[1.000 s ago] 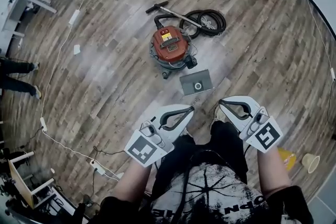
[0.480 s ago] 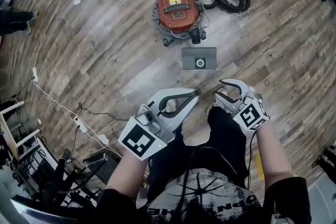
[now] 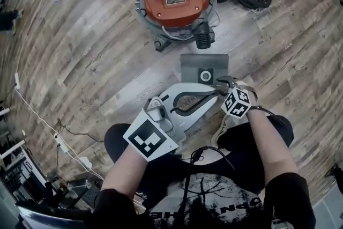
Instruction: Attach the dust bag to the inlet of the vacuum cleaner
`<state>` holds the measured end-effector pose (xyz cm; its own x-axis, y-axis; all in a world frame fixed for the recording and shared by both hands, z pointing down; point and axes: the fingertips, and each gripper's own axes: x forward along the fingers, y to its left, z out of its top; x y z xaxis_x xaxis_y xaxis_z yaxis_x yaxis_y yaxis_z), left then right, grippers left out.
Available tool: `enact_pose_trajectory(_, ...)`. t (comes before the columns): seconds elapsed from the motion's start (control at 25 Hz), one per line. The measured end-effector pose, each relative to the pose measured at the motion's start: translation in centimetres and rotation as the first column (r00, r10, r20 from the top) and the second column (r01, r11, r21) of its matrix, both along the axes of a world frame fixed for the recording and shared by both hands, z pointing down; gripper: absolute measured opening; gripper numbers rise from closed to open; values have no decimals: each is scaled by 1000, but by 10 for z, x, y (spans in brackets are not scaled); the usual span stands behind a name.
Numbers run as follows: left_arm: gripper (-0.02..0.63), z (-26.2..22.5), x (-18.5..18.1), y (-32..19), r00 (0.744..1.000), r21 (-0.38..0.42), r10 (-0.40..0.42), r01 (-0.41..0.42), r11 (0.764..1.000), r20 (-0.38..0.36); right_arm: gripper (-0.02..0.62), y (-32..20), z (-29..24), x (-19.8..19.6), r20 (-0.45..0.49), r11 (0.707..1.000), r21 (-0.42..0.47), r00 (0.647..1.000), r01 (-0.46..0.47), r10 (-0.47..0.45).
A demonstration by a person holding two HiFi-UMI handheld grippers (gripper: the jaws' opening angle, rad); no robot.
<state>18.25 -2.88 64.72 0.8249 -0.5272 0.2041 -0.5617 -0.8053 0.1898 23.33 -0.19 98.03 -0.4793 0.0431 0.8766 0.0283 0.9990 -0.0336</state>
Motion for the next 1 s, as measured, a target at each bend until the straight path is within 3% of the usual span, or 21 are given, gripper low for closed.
enact_pose_trajectory(0.16,0,83,-2,-5,1000,12,5,-5,1000,1,187,10,142,27,-174,997,-24,982,69,-72)
enact_pose_trajectory(0.32,0,128,-8,-1,999,-20,-2,3,1000,38,186,17,210,48,-278,993,-34,953,116,-121)
enact_pose_trajectory(0.52,0,142,-6,6,999,-60,-27,30,998,37,176,19,232,54,-309,994,-1,945,107,-102)
enact_pose_trajectory(0.8,1,158,-5,9,996,-49,-49,53,997,74,169,20,251,52,-362,984,7,917,179,-164)
enact_pose_trajectory(1.0,0,157,-9,8,995,-29,-56,59,998,85,106,15,237,51,-368,971,-6,903,237,-223)
